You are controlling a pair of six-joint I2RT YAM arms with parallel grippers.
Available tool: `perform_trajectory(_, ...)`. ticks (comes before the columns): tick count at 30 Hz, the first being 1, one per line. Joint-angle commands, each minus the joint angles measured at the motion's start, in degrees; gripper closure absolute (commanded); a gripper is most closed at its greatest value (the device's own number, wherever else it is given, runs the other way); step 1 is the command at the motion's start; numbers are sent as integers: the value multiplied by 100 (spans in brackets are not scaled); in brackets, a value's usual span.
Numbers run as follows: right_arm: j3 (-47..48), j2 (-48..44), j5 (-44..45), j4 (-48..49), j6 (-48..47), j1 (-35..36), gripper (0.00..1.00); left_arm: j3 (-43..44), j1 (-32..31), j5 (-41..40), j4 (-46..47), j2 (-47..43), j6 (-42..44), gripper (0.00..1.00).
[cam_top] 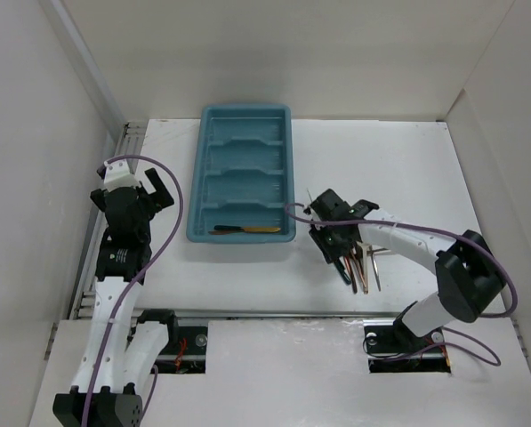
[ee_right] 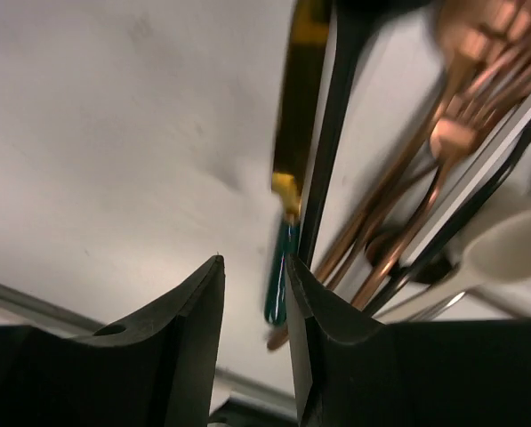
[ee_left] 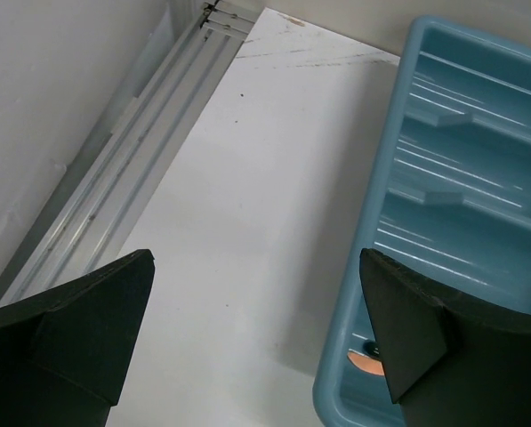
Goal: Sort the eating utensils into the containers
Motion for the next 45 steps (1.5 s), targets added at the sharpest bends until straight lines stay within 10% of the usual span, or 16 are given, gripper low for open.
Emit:
perform_trajectory(1, -138, -212, -53, -479, 606, -76, 61, -48, 31, 98, 162, -45, -140, 0)
perform_trajectory(21, -350, 833, 246, -182, 836, -349, 61, -48, 31, -69, 216, -45, 132, 0)
perform_trajectory(24, -289, 1009, 246, -181, 774, -244, 68, -48, 31, -121, 216, -45, 132, 0)
perform_trajectory(27, -289, 1149, 246, -129, 774, -78, 100, -48, 83, -121, 269, -45, 132, 0)
perform_trajectory(31, -122, 817, 193, -129, 836, -77, 100, -48, 84, -121, 269, -45, 185, 0)
perform_trajectory(45, 3629, 859, 456, -814, -270, -25, 100, -48, 84, -174, 383, 8, 238, 0)
